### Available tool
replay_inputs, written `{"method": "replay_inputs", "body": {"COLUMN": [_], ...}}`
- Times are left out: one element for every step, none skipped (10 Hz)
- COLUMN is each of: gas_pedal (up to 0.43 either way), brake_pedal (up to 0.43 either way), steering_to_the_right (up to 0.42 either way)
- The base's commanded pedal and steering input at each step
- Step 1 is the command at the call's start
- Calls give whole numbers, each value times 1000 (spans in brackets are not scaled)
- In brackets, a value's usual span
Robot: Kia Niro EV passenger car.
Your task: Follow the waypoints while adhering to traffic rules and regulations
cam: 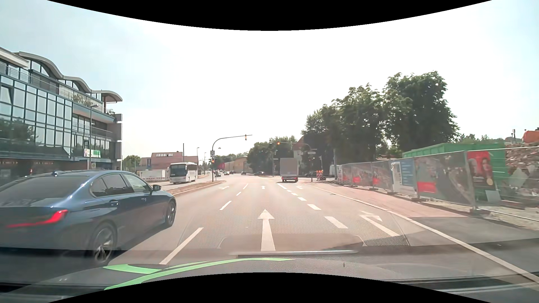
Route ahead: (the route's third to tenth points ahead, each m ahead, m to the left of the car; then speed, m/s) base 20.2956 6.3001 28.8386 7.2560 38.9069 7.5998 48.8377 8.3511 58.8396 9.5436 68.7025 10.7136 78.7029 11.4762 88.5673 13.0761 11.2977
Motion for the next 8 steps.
{"method": "replay_inputs", "body": {"gas_pedal": [98, 0, 0, 0, 0, 0, 0, 0], "brake_pedal": [0, 0, 0, 146, 280, 335, 348, 341], "steering_to_the_right": [0, 0, -2, -2, -2, -3, -6, -6]}}
